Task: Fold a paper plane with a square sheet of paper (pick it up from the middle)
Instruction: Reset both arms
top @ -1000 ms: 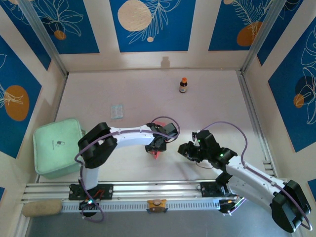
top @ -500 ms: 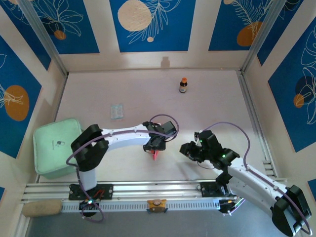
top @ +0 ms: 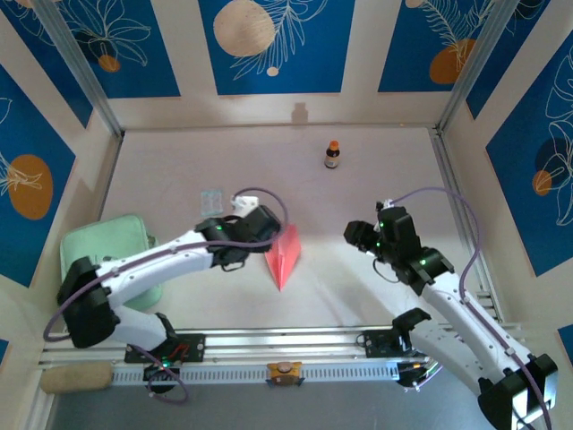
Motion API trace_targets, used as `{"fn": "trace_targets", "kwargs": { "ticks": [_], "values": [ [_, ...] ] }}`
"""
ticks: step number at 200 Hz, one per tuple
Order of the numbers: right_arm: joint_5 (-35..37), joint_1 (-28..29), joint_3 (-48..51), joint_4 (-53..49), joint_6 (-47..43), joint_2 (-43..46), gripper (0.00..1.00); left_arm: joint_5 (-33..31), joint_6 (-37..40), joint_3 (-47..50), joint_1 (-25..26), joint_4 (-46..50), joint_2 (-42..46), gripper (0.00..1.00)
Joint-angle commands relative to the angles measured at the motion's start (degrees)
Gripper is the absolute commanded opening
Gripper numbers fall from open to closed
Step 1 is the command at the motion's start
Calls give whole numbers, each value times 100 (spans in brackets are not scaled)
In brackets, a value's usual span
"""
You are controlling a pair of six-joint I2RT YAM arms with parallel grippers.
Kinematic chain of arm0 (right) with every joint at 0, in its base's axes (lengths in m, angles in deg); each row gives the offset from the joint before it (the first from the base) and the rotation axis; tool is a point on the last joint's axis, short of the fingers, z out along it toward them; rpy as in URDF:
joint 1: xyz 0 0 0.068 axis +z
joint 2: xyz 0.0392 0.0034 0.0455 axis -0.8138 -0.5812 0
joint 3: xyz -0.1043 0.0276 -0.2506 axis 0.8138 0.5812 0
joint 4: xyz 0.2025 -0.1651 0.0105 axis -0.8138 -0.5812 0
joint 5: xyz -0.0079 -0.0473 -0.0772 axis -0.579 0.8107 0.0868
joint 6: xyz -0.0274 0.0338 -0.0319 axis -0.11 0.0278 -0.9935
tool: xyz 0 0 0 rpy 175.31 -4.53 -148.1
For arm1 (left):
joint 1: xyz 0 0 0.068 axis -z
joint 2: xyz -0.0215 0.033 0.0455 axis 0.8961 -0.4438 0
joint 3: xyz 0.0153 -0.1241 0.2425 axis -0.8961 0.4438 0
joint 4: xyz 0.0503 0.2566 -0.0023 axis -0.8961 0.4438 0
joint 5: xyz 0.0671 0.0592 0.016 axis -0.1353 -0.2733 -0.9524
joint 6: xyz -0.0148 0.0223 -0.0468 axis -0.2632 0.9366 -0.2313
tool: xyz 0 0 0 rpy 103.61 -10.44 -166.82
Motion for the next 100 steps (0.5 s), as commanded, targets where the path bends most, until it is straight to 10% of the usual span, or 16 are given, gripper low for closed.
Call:
{"fn": "trace_targets", "kwargs": {
  "ticks": [1, 43, 100],
  "values": [
    [1092, -197, -32, 314, -1405, -416, 52, -408, 1374, 744, -890, -615, 607, 84],
    [1538, -539, 414, 1979, -2438, -1394, 63, 74, 3686, 2593, -2180, -3523, 1677, 95],
    [707, -1102, 673, 4099, -3536, -2736, 64, 118, 4685, 2916, -3333, -5141, 906, 96]
  ]
}}
